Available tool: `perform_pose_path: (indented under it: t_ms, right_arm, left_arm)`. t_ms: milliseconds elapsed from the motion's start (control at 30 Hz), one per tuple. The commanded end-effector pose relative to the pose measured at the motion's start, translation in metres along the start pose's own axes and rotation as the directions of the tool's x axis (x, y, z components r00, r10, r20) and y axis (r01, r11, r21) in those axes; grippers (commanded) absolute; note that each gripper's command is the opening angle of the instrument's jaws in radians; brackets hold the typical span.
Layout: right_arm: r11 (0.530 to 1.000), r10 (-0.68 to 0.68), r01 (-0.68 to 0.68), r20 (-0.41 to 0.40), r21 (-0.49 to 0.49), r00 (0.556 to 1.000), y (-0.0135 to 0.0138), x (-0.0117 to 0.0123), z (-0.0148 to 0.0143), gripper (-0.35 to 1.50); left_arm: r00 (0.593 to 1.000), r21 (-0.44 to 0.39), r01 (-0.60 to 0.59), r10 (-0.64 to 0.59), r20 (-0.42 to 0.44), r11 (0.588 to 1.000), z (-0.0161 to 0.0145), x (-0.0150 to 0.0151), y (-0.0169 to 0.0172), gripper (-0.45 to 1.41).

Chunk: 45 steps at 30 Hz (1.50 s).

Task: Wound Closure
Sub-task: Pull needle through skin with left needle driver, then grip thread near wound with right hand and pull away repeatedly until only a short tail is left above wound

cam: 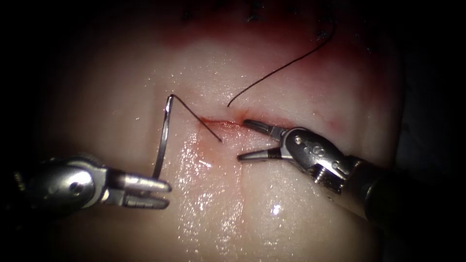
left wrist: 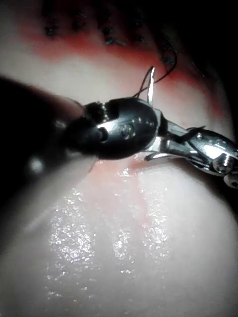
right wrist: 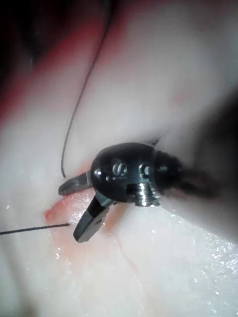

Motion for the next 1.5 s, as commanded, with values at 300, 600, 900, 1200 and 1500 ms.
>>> perform_pose_path:
  t_ms: [300,600,900,1200,1500]
  right_arm:
    - [1.0,-0.021,0.021,0.022,0.006,1.0,-0.0004,-0.0003,0.0015,0.67]
    - [0.999,-0.038,0.036,0.075,0.033,0.996,-0.0013,-0.0009,0.0032,-0.05]
    - [0.999,-0.037,0.035,0.082,0.03,0.996,-0.0006,-0.0011,0.0052,-0.03]
    - [0.999,-0.041,0.039,0.091,0.027,0.995,-0.0004,-0.0015,0.0057,0.34]
    - [0.998,-0.06,0.056,0.099,0.038,0.993,-0.0006,-0.0024,0.0052,0.0]
  left_arm:
    - [0.995,0.105,-0.099,0.097,0.019,0.99,-0.0006,0.0016,-0.0016,-0.35]
    - [0.995,0.133,-0.099,0.097,0.024,0.986,-0.0003,0.001,-0.0013,-0.35]
    - [0.993,0.137,-0.12,0.117,0.028,0.983,0.0003,0.0001,-0.0003,-0.35]
    - [0.994,0.137,-0.113,0.11,0.024,0.984,0.0004,0.0,0.0002,-0.35]
    - [0.994,0.136,-0.113,0.111,0.023,0.984,0.0003,0.0,0.0002,-0.35]
